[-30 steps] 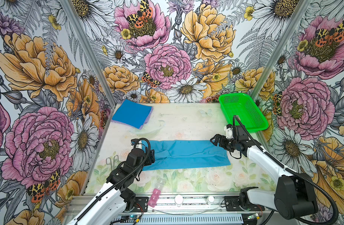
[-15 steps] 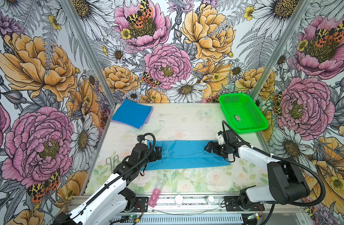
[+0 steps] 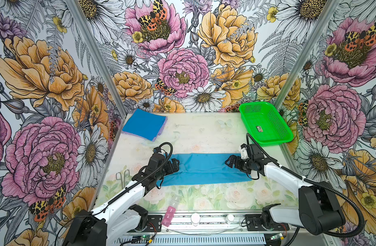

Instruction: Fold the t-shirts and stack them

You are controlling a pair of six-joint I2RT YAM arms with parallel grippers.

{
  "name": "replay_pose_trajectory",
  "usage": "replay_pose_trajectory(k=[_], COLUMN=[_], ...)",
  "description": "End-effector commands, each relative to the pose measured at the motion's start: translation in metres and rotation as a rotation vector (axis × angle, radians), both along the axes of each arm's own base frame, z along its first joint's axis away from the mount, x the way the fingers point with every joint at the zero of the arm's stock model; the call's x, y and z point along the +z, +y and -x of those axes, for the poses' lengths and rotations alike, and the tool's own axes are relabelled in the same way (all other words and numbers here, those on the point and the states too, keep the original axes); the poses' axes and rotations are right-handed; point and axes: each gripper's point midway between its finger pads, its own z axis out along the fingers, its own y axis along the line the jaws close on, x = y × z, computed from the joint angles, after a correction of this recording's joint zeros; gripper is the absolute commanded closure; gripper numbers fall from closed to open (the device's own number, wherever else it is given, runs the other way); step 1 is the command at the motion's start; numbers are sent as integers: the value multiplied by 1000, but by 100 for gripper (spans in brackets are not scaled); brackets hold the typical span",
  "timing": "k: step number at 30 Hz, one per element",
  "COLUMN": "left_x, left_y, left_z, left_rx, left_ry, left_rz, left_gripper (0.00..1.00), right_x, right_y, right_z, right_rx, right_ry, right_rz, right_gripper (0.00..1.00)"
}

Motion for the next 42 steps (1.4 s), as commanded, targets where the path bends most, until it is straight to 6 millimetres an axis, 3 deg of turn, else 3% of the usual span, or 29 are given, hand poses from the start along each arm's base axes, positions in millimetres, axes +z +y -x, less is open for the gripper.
replay_pose_trajectory(k=[1, 7, 11, 15, 18, 27, 30, 36, 42], left_x=[-2, -40, -51, -56, -63, -99, -106, -105, -91], left_y=[-7, 3, 8, -1, -19, -109, -143, -201, -235], left_z=[-7, -12, -19, -42, -69, -139, -157, -187, -217], left_rx=[11, 77, 115, 105, 58, -111, -172, -264, -336], left_ry=[-6, 104, 121, 119, 124, 142, 140, 94, 46], left_rz=[72, 57, 45, 40, 49, 108, 124, 154, 230], left_gripper=[1, 1, 1, 1, 1, 1, 1, 1, 1], right_x=[3, -34, -39, -44, -51, -54, -50, -39, -37], right_y=[-2, -20, -27, -23, -14, 62, 93, 150, 172], right_z=[-12, -6, 4, 21, 40, 92, 99, 78, 42], right_rx=[8, -5, -7, 54, 121, 396, 471, 472, 359], right_ry=[-11, 111, 127, 160, 200, 274, 259, 195, 123], right_rz=[27, 172, 230, 233, 224, 149, 142, 48, -15], right_gripper=[1, 0, 1, 0, 1, 1, 1, 1, 0])
